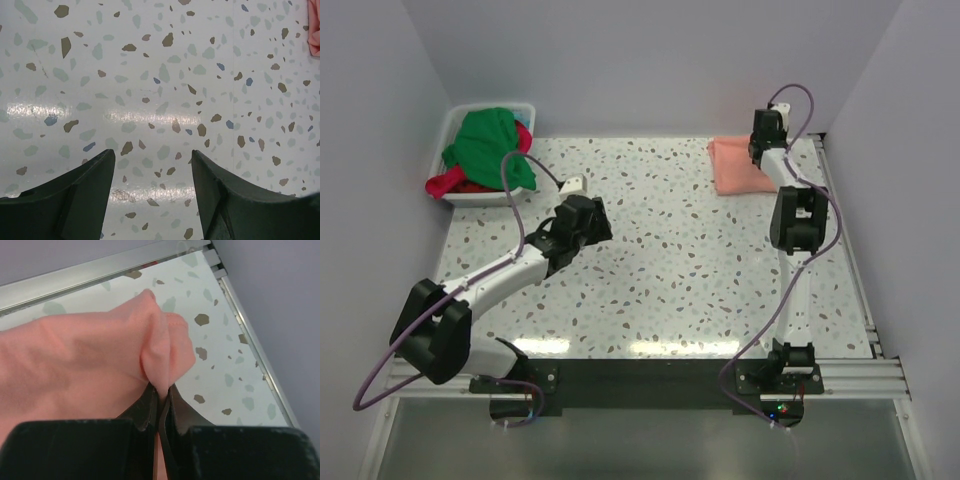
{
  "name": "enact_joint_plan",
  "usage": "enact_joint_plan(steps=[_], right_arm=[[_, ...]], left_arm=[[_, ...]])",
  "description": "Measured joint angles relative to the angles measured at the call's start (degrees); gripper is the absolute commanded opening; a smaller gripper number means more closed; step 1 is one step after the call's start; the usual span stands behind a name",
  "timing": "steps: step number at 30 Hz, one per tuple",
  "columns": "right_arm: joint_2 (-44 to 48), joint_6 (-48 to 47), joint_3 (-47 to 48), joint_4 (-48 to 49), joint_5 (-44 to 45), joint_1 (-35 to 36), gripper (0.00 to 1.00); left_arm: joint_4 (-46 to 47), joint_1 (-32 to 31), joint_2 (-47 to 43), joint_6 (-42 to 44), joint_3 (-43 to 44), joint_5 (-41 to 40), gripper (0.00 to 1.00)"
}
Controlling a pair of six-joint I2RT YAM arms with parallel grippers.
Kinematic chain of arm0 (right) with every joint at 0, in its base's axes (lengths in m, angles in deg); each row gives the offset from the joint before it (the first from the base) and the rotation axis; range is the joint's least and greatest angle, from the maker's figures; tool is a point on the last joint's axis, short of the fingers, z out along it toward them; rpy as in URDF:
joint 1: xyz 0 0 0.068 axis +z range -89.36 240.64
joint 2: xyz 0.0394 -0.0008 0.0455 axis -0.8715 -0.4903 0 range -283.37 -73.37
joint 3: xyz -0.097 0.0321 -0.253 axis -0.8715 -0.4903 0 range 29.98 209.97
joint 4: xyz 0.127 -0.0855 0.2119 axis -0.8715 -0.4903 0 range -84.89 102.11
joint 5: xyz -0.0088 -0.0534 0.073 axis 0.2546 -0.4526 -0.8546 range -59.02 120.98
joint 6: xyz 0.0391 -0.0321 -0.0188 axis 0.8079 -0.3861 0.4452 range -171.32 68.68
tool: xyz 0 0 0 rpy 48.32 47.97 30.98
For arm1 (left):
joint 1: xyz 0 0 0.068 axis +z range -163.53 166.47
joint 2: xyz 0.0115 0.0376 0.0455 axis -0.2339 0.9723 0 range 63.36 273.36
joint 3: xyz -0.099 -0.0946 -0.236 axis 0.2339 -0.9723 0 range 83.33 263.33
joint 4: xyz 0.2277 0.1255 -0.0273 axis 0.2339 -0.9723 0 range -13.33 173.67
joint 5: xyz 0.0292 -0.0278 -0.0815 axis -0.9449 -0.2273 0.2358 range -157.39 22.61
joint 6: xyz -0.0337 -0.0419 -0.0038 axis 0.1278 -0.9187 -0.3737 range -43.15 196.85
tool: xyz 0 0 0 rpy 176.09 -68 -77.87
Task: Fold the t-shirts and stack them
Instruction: Neatly place the folded tshirt to the corner
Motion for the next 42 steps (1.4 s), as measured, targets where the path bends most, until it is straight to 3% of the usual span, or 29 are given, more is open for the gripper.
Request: enact_joint_plan(steps=[16,18,19,21,22,23,35,42], right_arm=[[-1.0,-8.0,1.4,9.1,11.3,-5.8,0.00],[-1.9,-9.1,2.0,10.5,12.4,-5.6,0.13],[-2.2,-9.5,2.0,11.1,12.9,-5.5,0.44],[-3.2,-10.2,2.0,12.5,14.3,-5.4,0.59],[-3.6,-10.7,2.1,13.0,14.9,-5.3,0.72],[-4.0,-11.1,2.1,13.6,15.4,-5.2,0.74],[-4.2,-6.7,2.0,12.4,16.5,-5.1,0.73],[3.3,1.0,-6.4,7.2,11.0,-3.5,0.70]], left_arm=[[1.9,0.0,3.5,0.0,0.0,1.5,0.67],[2.2,0.0,3.5,0.0,0.0,1.6,0.67],[2.3,0.0,3.6,0.0,0.0,1.6,0.67],[2.4,0.0,3.9,0.0,0.0,1.8,0.67],[2.4,0.0,4.1,0.0,0.0,1.9,0.67],[2.4,0.0,4.3,0.0,0.0,2.0,0.67],[2.5,0.0,5.6,0.0,0.0,2.7,0.67],[2.5,0.0,5.6,0.0,0.0,3.0,0.67]])
